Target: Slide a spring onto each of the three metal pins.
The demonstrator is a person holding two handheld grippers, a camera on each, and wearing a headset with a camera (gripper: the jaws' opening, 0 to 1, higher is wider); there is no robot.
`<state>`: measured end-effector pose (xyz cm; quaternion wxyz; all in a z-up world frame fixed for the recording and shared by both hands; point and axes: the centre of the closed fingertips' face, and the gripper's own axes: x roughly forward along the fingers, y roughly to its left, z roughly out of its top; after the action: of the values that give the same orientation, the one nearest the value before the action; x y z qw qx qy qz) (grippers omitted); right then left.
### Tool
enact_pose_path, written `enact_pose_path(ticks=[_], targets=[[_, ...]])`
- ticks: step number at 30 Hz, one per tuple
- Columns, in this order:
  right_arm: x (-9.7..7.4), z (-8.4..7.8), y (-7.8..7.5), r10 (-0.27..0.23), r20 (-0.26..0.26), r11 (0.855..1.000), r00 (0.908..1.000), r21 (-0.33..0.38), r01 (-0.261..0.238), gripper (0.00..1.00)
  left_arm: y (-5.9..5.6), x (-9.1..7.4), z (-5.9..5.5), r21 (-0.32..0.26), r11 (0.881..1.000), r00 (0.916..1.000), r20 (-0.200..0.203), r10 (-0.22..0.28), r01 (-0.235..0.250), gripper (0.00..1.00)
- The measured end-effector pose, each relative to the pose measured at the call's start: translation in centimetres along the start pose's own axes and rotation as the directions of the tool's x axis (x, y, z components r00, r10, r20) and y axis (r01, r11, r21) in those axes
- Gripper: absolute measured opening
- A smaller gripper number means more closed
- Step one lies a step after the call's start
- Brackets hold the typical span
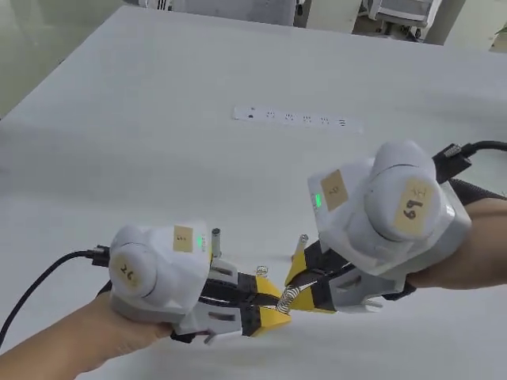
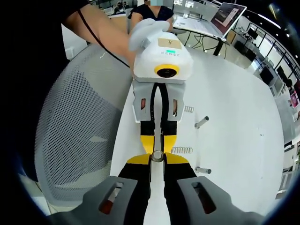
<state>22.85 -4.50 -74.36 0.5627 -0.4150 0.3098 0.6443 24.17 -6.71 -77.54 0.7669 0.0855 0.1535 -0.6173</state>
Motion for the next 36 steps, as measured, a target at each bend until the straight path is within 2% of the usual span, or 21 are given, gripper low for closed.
enact_pose_path(ticks=[14, 18, 24, 28, 36], targets=[[-0.2, 0.1, -0.1, 0.002, -0.002, 1.0, 1.0, 0.019, -0.002, 0.06, 0.1, 0.0, 0.1, -0.016, 1.0, 0.9999, 0.011, 0.0, 0.0, 0.03], [-0.2, 0.2, -0.3, -0.005, 0.002, 1.0, 1.0, 0.017, 0.005, 0.06, 0.0, 0.1, 0.0, -0.016, 1.0, 1.0, 0.008, 0.0, 0.0, 0.11], [-0.3, 0.2, -0.5, -0.009, -0.001, 1.0, 1.0, 0.018, 0.009, 0.06, 0.1, -0.4, -0.3, -0.016, 1.0, 0.9998, -0.012, 0.015, -0.015, 0.17], [-0.1, 0.0, -0.4, -0.007, -0.005, 1.0, 1.0, 0.02, 0.007, 0.06, 0.6, -0.8, 0.1, -0.013, 0.999, 0.9992, 0.006, 0.039, -0.039, 0.21], [0.1, -0.3, -0.3, -0.002, -0.026, 1.0, 0.9997, 0.022, 0.002, 0.06, 0.8, -1.2, 0.1, -0.008, 0.998, 0.9984, 0.005, 0.056, -0.056, 0.3]])
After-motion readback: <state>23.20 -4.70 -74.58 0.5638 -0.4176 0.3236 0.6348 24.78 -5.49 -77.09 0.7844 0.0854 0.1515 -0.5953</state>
